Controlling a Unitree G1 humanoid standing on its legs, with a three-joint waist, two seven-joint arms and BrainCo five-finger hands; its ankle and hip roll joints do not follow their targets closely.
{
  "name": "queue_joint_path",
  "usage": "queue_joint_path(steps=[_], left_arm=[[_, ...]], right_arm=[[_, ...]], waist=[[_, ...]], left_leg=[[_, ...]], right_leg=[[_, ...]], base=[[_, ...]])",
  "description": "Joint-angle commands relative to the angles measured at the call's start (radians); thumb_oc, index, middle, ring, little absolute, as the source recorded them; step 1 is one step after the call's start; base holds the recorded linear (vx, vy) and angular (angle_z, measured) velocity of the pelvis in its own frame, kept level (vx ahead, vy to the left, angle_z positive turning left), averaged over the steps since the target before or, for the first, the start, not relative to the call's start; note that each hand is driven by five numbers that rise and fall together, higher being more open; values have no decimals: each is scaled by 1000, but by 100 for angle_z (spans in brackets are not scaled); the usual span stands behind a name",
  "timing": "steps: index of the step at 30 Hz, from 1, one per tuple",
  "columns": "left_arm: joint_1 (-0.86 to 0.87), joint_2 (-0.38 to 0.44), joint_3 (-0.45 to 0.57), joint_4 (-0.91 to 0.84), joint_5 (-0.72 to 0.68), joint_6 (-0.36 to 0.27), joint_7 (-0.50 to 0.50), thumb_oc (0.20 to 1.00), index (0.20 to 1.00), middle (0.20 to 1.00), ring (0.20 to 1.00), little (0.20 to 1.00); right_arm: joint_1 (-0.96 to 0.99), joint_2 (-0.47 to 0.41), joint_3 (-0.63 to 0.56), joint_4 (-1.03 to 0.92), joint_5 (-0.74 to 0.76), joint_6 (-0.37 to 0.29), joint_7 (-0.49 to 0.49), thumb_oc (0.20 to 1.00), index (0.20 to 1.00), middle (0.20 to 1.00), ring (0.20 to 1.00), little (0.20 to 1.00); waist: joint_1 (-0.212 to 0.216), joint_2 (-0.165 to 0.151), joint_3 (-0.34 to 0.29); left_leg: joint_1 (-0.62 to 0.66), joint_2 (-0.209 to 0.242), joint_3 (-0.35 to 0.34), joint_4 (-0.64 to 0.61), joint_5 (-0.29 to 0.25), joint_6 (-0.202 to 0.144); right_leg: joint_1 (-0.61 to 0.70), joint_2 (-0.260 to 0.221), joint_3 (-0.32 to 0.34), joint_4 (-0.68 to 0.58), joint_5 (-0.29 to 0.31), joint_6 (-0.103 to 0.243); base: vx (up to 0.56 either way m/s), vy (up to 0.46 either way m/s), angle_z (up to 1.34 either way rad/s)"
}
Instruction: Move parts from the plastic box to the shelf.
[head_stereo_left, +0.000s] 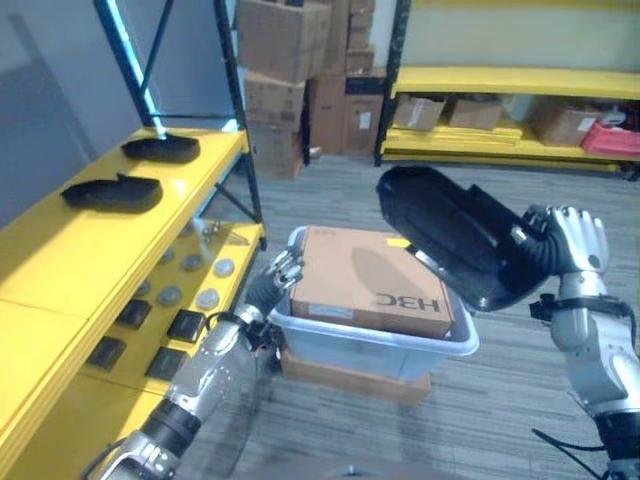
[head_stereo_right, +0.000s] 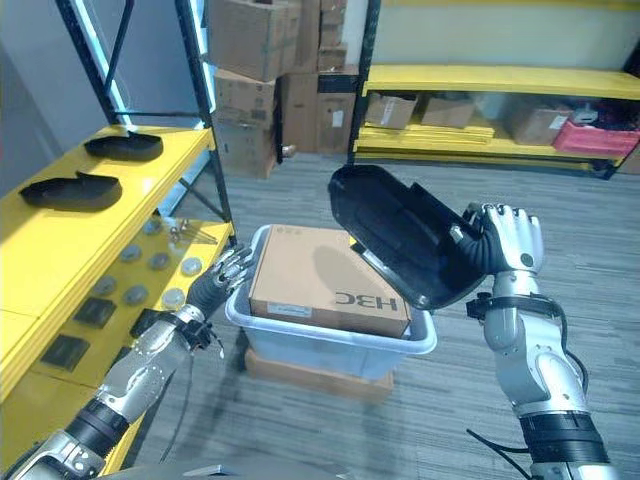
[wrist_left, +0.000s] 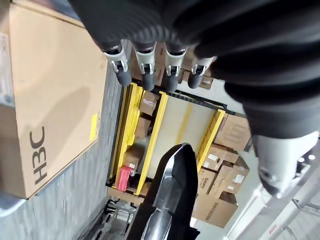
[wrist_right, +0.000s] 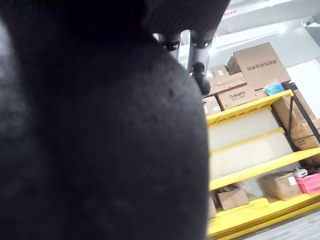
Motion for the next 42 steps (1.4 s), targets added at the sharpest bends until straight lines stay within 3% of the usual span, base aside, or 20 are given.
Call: queue_joint_path(steps=[1,9,18,19,20,21,28,36,42], left_arm=[[-103,1,-40,65,-36,-24,8,1000,1000,1000,1000,1000],[-200,-59,-137,133,-56,-3,19,1000,1000,1000,1000,1000],[-307,-190,-170,295,-106,-15,104,1000,1000,1000,1000,1000],[-316,-234,-153,314,-148,-46,150,570,570,570,570,570],[-317,-235,-152,315,-148,-47,150,507,507,507,507,507],[-323,-266,-134,318,-196,-75,179,200,200,200,200,200],[-300,-313,-70,266,-295,-165,192,200,200,200,200,200],[-287,-305,-23,182,-321,-207,171,200,200,200,200,200],[-245,-175,30,-36,-122,-260,201,200,200,200,200,200]], right_arm=[[-101,-30,-23,-78,7,-33,-81,200,200,200,200,200],[-202,31,160,-110,-14,-57,-90,200,200,200,200,200],[-316,193,387,-218,26,-87,-99,200,200,200,200,200],[-318,235,436,-238,55,-98,-100,200,200,200,200,200],[-320,234,437,-237,55,-98,-100,200,200,200,200,200],[-315,268,482,-243,85,-108,-98,200,200,200,200,200],[-294,332,569,-223,169,-139,-92,200,200,200,200,200],[-277,364,575,-204,234,-156,-74,200,200,200,200,200],[-251,455,564,-162,613,-252,68,200,200,200,200,200]], waist=[[49,-20,-33],[41,-11,-42],[29,0,-29],[31,-3,-24],[29,-2,-24],[31,-4,-16],[31,-19,-2],[37,-21,3],[71,-21,29]], left_leg=[[83,-3,40,101,-240,31],[101,1,59,94,-237,32],[87,0,59,95,-227,34],[82,0,57,98,-225,34],[82,-1,57,98,-225,34],[76,0,53,101,-223,35],[62,-1,52,105,-220,36],[55,-2,53,102,-216,36],[13,6,30,131,-210,27]], right_leg=[[-88,46,-25,221,-196,52],[-90,54,-4,224,-195,56],[-113,54,5,241,-196,55],[-116,52,2,244,-196,54],[-116,52,1,245,-196,54],[-124,50,-2,250,-196,53],[-147,51,0,270,-203,52],[-168,50,1,285,-206,51],[-185,42,-22,294,-212,38]], base=[[11,23,-18],[-18,6,-16],[-32,2,-4],[-23,-4,-3],[-50,-7,0],[-47,-3,0],[-25,-6,0],[-8,-11,-5],[-22,-54,10]])
